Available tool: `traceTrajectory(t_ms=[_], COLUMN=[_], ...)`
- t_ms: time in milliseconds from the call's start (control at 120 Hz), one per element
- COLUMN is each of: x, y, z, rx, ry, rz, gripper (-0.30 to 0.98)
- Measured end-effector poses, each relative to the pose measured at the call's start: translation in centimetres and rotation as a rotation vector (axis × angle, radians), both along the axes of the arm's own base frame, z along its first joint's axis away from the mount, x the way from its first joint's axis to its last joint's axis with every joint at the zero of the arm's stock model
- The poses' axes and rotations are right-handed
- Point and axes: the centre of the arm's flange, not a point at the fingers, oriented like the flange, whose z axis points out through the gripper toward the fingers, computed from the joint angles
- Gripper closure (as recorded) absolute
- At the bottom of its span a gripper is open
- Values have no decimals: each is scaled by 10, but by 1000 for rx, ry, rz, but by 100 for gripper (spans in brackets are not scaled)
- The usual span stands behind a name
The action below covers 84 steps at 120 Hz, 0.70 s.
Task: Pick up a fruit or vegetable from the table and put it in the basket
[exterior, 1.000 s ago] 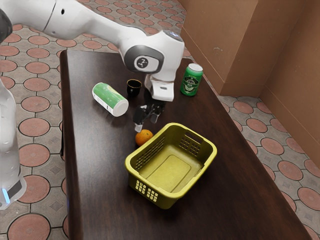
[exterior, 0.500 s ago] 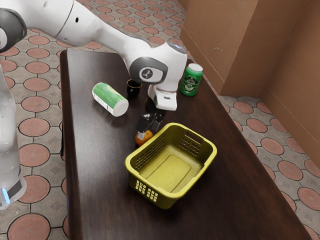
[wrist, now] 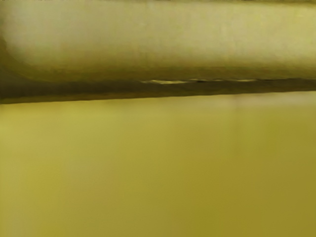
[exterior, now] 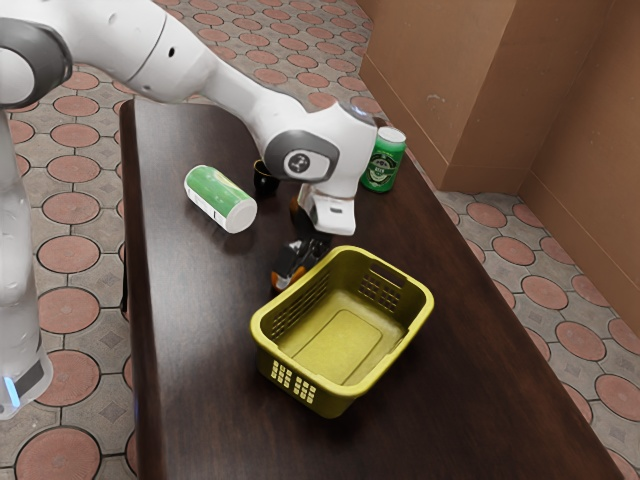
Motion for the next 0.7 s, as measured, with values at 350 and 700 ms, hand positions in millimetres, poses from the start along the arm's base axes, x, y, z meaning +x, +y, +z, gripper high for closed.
traceTrajectory(t_ms=[350,700], x=[1,-13], y=[0,1], z=[2,96], rx=[5,16], ry=[-10,-123], rz=[8,27], gripper=[37,40])
